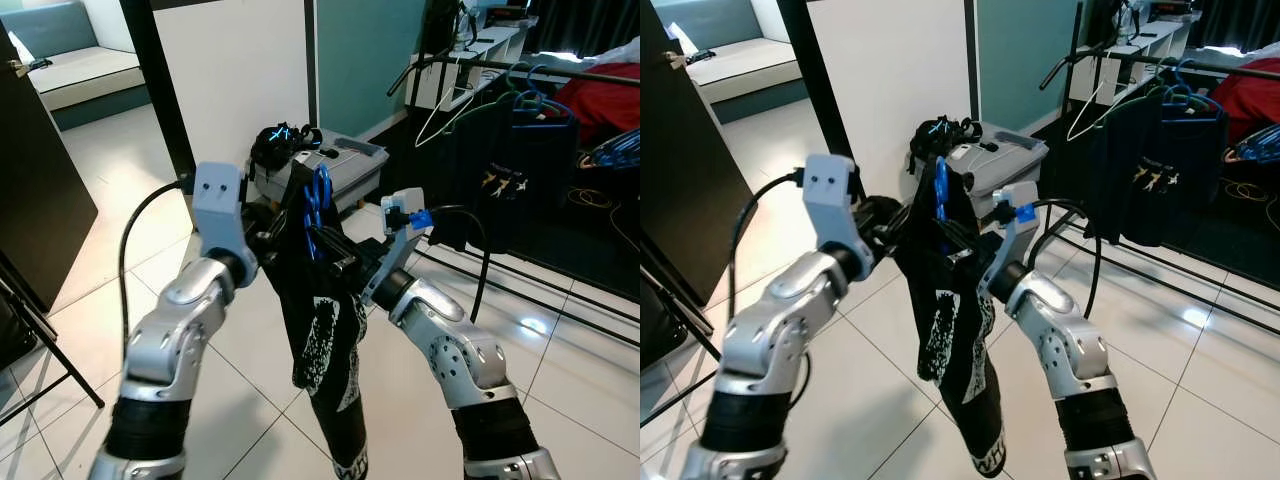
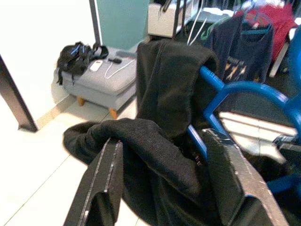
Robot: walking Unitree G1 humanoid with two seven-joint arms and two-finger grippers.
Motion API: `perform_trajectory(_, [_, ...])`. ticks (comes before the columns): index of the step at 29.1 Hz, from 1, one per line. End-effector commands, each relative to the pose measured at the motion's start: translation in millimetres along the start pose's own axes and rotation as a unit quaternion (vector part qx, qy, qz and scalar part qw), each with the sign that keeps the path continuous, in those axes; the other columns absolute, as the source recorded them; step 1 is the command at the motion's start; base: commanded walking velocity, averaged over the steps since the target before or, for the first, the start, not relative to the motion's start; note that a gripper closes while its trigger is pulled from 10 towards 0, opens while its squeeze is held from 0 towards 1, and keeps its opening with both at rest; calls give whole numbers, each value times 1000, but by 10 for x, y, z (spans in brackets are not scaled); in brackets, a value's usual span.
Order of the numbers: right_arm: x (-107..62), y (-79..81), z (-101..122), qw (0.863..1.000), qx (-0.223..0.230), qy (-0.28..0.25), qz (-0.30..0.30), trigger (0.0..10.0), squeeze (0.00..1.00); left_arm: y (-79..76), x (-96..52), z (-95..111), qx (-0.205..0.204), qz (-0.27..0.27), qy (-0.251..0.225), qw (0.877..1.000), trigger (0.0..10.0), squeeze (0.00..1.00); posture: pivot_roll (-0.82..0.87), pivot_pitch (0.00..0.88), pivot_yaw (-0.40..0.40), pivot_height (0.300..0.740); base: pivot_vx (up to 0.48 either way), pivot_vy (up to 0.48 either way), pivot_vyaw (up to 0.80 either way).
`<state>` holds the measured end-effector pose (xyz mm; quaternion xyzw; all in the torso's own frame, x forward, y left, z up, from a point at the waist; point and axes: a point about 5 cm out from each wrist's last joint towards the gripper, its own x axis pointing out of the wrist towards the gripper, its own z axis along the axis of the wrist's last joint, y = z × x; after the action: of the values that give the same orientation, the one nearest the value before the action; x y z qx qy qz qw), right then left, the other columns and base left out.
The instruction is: Hang hanger
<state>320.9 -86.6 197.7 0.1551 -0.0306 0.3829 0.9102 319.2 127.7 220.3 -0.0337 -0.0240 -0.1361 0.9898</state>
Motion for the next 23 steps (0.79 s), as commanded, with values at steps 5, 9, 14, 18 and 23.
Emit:
perform_trajectory(5, [-84, -68, 53, 1000, -5, 3, 7, 10000, 0, 305, -150, -54, 85, 10, 31, 996, 10000, 1000, -20, 0, 36, 740, 0, 0, 0])
perform_trajectory(9, [-158, -147, 78, 1000, -9, 14, 5, 10000, 0, 389, -193, -31, 118, 3, 33, 992, 10000, 1000, -20, 0, 34, 740, 0, 0, 0])
perform_trajectory(14, [-358, -250, 117, 998, -17, 45, 32, 10000, 0, 468, -246, 42, 166, -18, 23, 986, 10000, 1000, -20, 0, 34, 740, 0, 0, 0])
perform_trajectory(18, [-433, -267, 124, 997, -23, 59, 47, 10000, 0, 481, -258, 90, 172, -26, 11, 985, 10000, 1000, -20, 0, 34, 740, 0, 0, 0])
perform_trajectory(23, [-821, -254, 119, 974, -23, 156, 161, 10000, 0, 476, -282, 390, 188, -75, -58, 978, 10000, 1000, -26, 0, 29, 740, 0, 0, 0])
